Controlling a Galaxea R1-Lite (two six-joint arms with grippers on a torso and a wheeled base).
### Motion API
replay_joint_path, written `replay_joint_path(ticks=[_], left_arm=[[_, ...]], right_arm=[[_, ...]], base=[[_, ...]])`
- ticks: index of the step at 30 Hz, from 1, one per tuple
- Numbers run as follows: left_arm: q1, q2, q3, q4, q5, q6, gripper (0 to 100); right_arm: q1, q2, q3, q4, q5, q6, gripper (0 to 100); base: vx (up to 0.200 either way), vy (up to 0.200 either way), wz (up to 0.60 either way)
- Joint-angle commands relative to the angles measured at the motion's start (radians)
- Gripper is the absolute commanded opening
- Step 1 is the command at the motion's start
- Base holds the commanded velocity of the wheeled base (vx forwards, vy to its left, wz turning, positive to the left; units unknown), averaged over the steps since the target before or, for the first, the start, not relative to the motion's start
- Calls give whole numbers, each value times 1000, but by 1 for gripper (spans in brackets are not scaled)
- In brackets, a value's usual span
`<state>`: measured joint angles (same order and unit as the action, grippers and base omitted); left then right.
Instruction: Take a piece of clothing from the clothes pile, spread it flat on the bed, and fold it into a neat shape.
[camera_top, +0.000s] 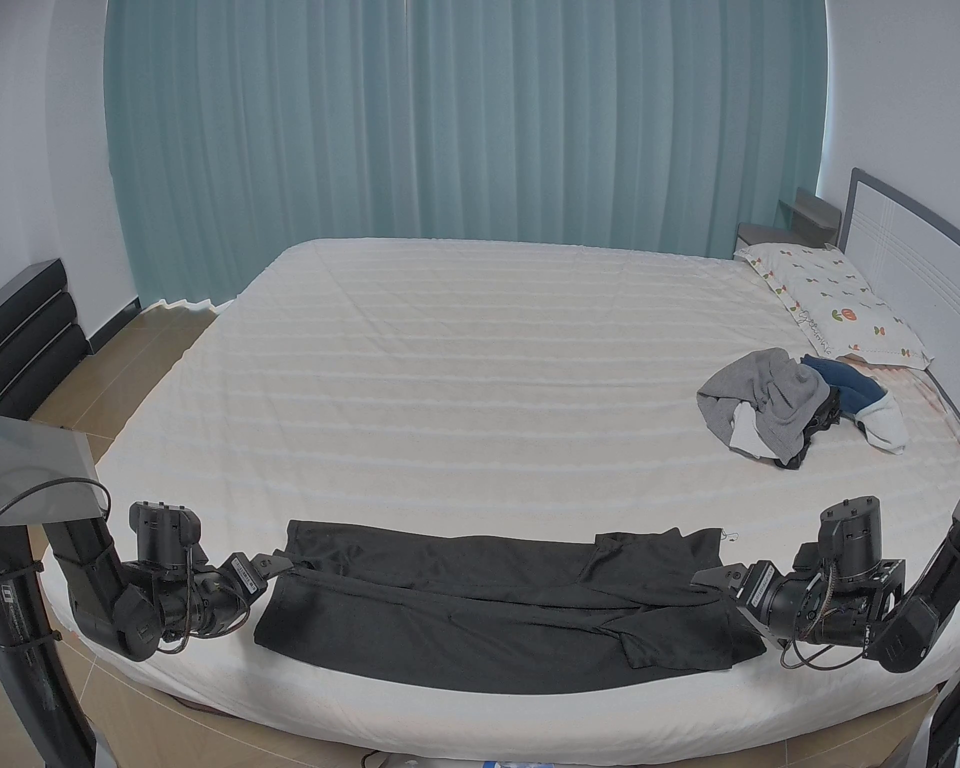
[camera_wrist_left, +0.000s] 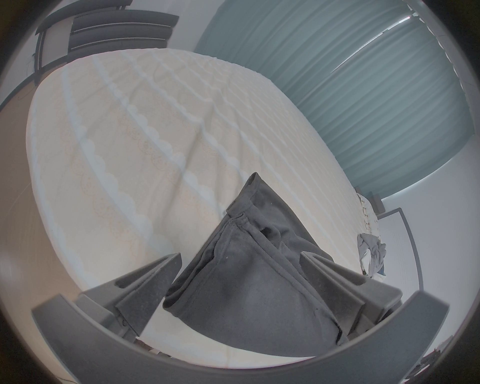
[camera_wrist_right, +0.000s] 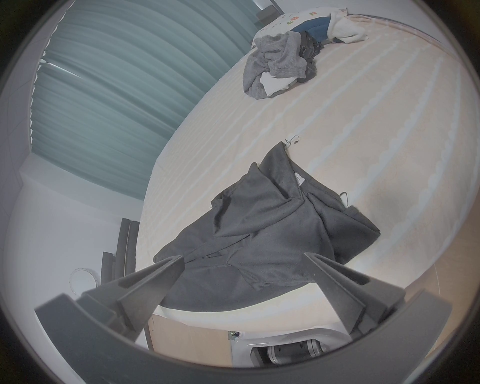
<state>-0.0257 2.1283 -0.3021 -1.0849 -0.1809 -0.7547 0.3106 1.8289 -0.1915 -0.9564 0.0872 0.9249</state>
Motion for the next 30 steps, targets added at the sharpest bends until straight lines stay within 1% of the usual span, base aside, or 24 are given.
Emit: replay_joint_path(ticks=[1,3,9,13,19,20,21,22,24,25,29,30], left_arm=[[-2,33,52,-38,-2,1,100],[-2,48,55,-46,4,5,100],[-5,59,77,-53,12,8,100],[-19,61,83,-53,23,9,100],[-62,99,58,-55,104,11,100],[-62,99,58,-55,104,11,100],[-82,122,37,-59,135,9,100],[-82,122,37,-59,135,9,100],[-97,160,-3,-79,195,8,100],[-99,170,-15,-86,210,6,100],[-102,183,-43,-90,224,6,100],[-106,193,-45,-93,224,8,100]], right_arm=[[1,-3,15,-1,0,2,100],[1,1,21,-1,-1,2,100],[5,4,33,1,-29,5,100],[10,6,44,1,-34,6,100],[11,13,53,-1,-37,8,100],[11,13,53,-1,-37,8,100],[11,10,53,-1,-38,6,100],[11,10,53,-1,-38,6,100],[15,4,55,1,-49,6,100],[18,10,55,1,-57,6,100],[19,35,55,1,-83,8,100],[22,67,55,-1,-92,5,100]], base=[[0,0,0],[0,0,0],[-200,0,0],[0,0,0],[0,0,0],[0,0,0],[0,0,0],[0,0,0],[0,0,0],[0,0,0],[0,0,0],[0,0,0]])
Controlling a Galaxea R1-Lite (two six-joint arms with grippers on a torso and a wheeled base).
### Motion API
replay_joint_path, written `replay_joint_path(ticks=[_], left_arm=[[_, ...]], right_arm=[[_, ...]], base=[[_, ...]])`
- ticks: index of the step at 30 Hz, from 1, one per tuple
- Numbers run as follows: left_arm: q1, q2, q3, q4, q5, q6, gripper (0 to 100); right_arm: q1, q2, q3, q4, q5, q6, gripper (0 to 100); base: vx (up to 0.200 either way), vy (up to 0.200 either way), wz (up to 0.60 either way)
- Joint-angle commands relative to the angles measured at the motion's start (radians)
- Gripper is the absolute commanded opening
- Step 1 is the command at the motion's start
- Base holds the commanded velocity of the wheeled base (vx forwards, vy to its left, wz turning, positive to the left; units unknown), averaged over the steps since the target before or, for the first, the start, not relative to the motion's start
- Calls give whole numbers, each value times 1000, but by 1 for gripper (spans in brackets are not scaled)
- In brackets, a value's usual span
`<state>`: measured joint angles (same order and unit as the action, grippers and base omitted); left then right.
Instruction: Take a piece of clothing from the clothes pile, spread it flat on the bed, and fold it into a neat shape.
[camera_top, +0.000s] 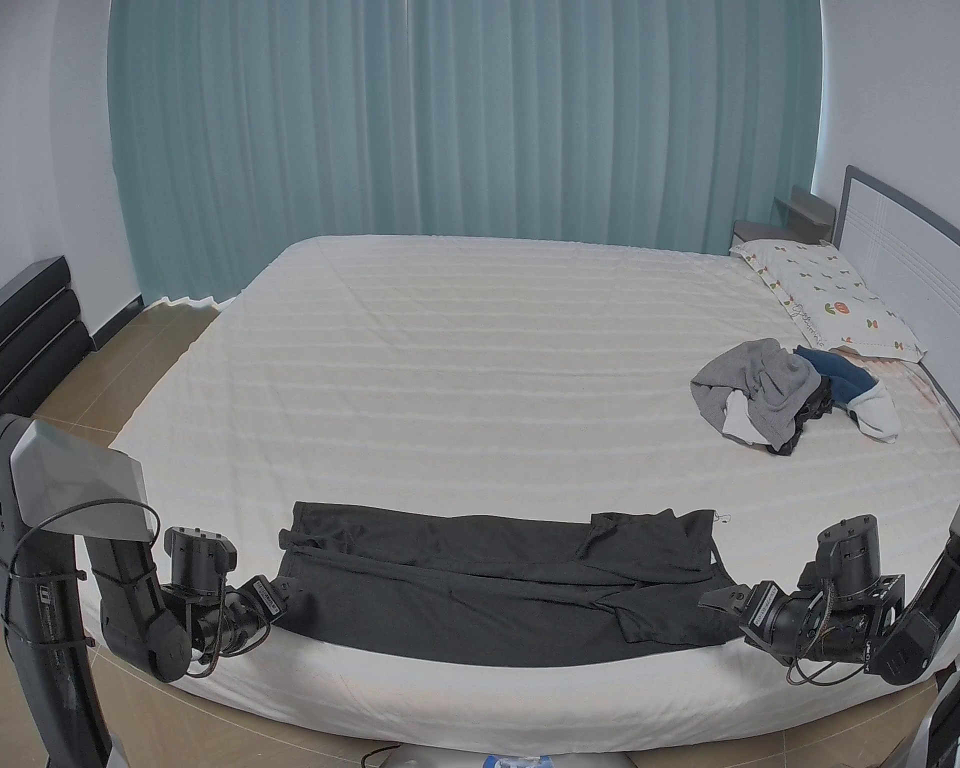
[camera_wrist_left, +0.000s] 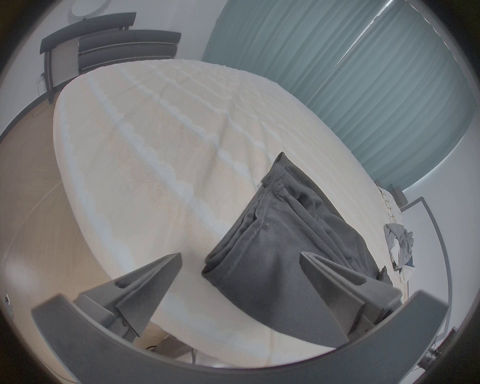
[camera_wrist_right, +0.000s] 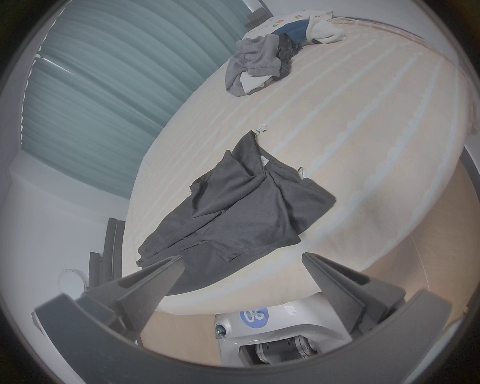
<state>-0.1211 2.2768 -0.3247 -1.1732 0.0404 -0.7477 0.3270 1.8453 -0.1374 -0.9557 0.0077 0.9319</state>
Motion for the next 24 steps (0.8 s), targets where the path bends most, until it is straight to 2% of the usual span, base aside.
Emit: replay_joint_path(ticks=[1,2,9,14,20,24], left_arm=[[-14,46,-24,-5,4,1,100],[-14,46,-24,-5,4,1,0],[-3,40,-10,-8,4,-7,0],[3,38,-10,-8,4,-10,0],[3,38,-10,-8,4,-13,0],[3,40,-10,-8,3,-13,0]], right_arm=[[6,63,1,-1,-18,-1,100],[6,63,1,-1,-18,-1,100],[10,207,-21,-24,-66,5,100],[15,316,-34,-143,-97,65,100],[44,416,-37,-238,-123,67,100],[46,451,-54,-296,-178,67,100]], base=[[0,0,0],[0,0,0],[0,0,0],[0,0,0],[0,0,0],[0,0,0]])
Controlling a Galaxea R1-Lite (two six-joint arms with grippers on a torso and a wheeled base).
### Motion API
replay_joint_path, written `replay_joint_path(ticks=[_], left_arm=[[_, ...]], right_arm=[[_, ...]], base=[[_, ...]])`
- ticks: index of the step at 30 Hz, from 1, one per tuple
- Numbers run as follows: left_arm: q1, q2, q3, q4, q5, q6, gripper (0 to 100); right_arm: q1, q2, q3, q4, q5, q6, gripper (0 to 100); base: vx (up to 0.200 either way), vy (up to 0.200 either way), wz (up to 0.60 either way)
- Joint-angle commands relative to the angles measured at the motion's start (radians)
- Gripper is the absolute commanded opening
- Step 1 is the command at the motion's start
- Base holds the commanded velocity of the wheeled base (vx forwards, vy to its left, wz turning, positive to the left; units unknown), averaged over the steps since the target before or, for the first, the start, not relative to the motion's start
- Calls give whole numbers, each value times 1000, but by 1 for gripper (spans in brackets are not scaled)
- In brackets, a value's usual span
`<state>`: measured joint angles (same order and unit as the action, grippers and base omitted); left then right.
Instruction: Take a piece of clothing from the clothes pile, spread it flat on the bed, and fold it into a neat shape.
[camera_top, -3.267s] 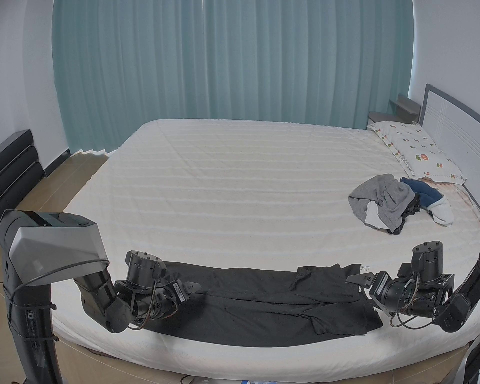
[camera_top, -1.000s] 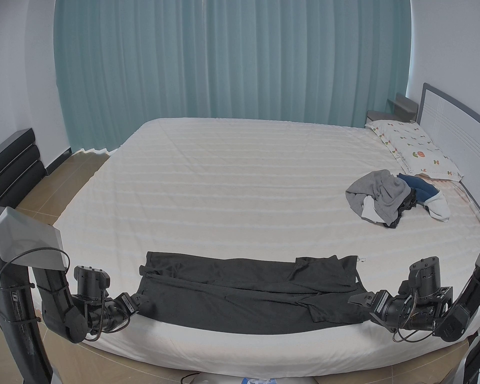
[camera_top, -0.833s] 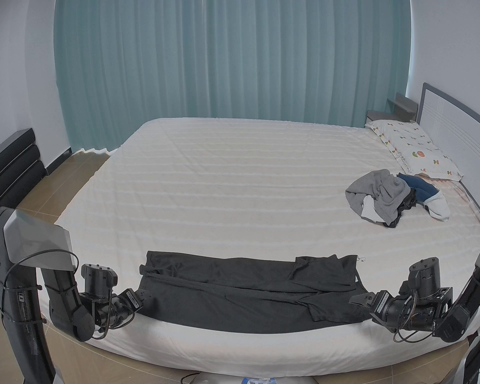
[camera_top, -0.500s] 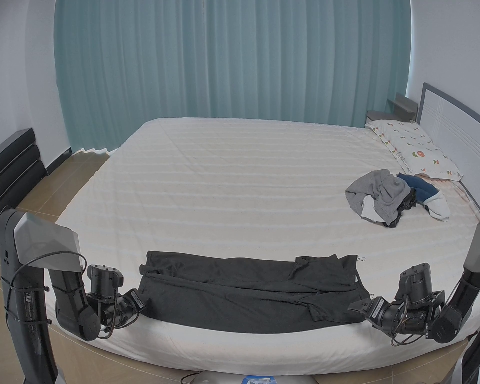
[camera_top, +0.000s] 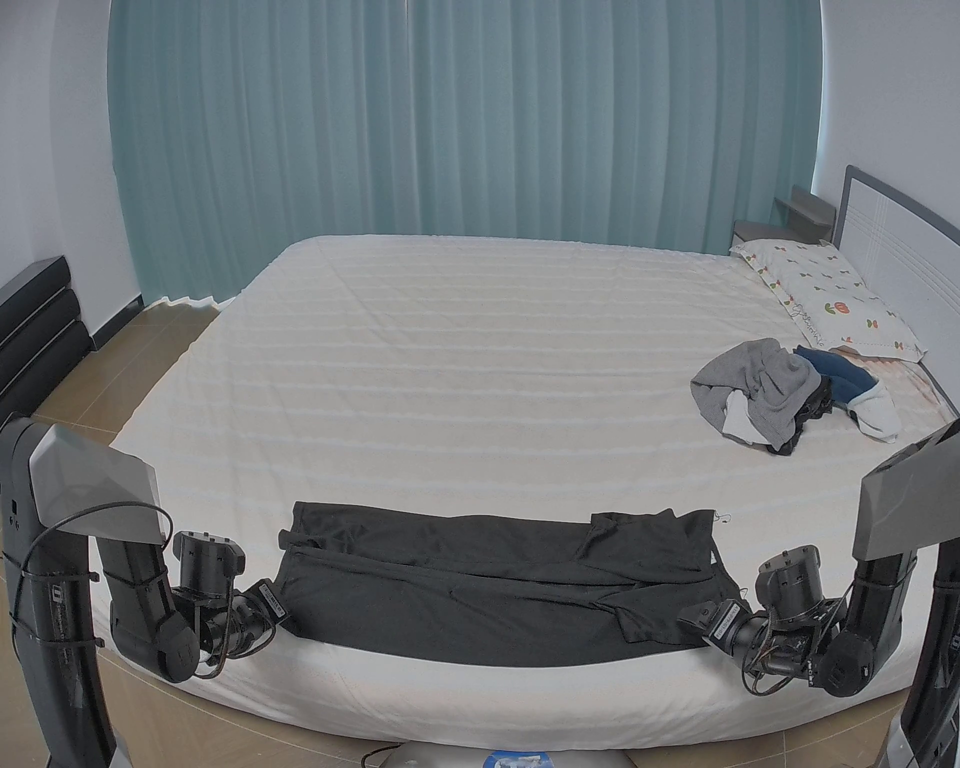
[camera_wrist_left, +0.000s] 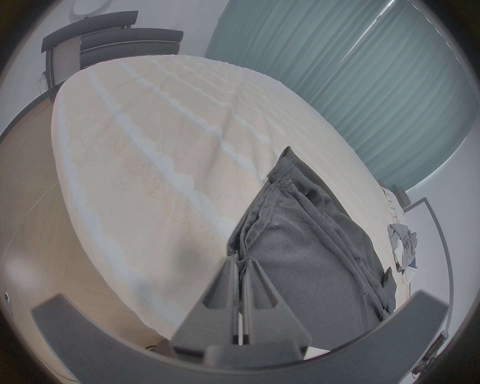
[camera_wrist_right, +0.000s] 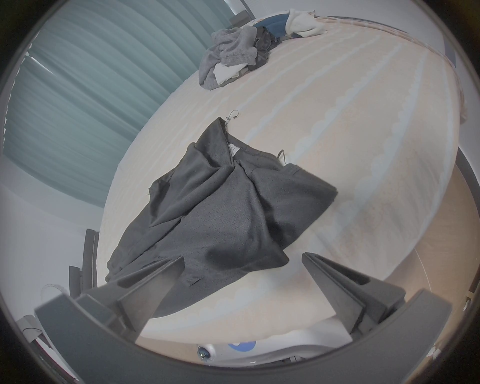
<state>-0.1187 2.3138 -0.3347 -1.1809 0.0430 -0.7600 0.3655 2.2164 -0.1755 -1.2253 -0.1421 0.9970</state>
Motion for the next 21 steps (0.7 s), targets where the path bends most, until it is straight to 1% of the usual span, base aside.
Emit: replay_joint_path(ticks=[1,3,4,7,11,12,13,15,16,17,21], left_arm=[[1,2,0,0,0,-1,0],[1,2,0,0,0,-1,0],[1,2,0,0,0,-1,0],[1,4,0,0,0,-1,0],[1,4,2,0,0,1,0],[1,4,2,0,0,1,0],[5,-1,5,0,-2,1,0],[11,-2,8,0,-3,2,0],[21,-2,13,0,-3,8,0],[22,-4,14,0,-3,10,0],[37,-22,19,1,-5,10,0]], right_arm=[[7,88,-22,-31,-37,0,100],[7,101,-25,-34,-57,0,100],[9,105,-27,-39,-62,3,0],[12,106,-18,-71,-83,5,0],[12,105,22,-161,-128,0,0],[12,105,22,-161,-128,0,0],[15,98,73,-220,-128,-3,0],[16,101,93,-243,-129,-5,0],[24,109,136,-307,-131,-15,0],[23,109,149,-327,-129,-20,0],[26,94,176,-338,-123,-28,0]], base=[[0,0,0],[0,0,0],[0,0,0],[0,0,0],[0,0,0],[0,0,0],[0,0,0],[0,0,0],[0,0,0],[0,0,0],[0,0,0]])
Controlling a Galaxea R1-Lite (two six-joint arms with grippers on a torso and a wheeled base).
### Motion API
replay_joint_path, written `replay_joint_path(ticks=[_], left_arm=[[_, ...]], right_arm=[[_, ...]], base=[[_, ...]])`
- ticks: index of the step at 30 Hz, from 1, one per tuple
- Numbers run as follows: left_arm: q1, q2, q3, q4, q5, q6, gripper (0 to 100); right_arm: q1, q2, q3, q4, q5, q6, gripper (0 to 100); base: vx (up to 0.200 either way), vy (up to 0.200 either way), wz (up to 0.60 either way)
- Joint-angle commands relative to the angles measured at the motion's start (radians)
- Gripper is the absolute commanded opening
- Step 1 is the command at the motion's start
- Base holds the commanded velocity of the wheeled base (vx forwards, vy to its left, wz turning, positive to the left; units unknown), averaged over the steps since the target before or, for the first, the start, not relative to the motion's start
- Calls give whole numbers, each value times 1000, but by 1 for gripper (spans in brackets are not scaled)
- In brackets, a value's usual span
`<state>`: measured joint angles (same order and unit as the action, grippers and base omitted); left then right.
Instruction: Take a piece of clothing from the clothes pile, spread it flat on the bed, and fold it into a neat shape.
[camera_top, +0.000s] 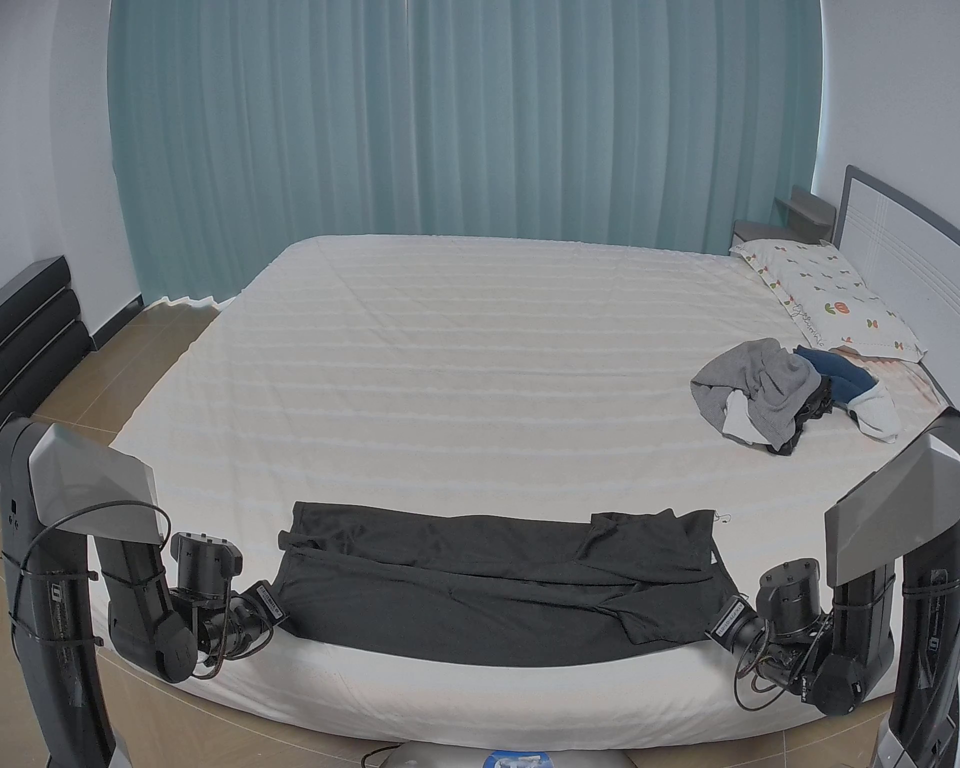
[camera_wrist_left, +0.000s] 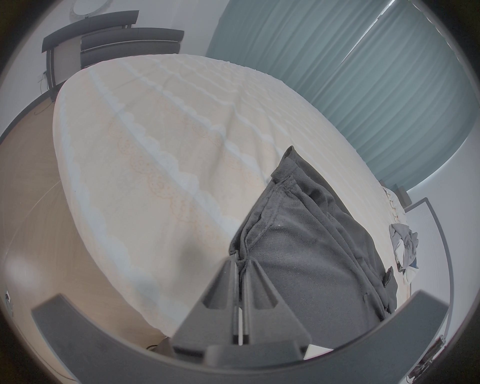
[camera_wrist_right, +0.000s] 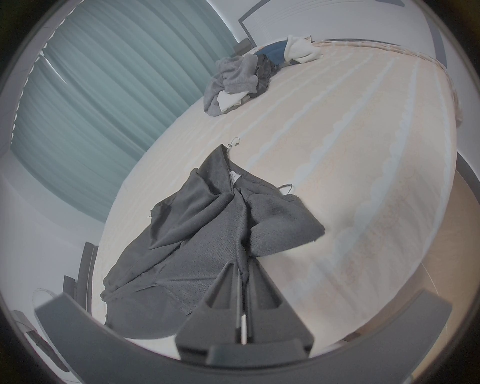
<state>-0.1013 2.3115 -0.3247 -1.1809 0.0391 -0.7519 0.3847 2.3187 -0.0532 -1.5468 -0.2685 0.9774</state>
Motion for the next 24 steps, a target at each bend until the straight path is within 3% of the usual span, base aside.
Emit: replay_joint_path(ticks=[1,9,10,17,22,23,24], left_arm=[[22,-21,9,1,-1,2,0],[46,-67,30,15,-4,49,0],[52,-64,52,15,-4,92,0],[54,-67,79,17,-4,131,0],[49,-60,104,7,-4,152,0],[48,-60,104,6,-4,152,100],[46,-60,105,7,-5,152,100]], right_arm=[[6,-9,53,-16,3,-10,0],[11,-30,53,4,6,-20,0],[28,-47,53,44,9,-28,0],[51,-107,53,140,17,-66,0],[40,-98,53,132,18,-79,0],[39,-96,53,132,22,-79,0],[39,-93,53,131,29,-79,0]], base=[[0,0,0],[0,0,0],[0,0,0],[0,0,0],[0,0,0],[0,0,0],[0,0,0]])
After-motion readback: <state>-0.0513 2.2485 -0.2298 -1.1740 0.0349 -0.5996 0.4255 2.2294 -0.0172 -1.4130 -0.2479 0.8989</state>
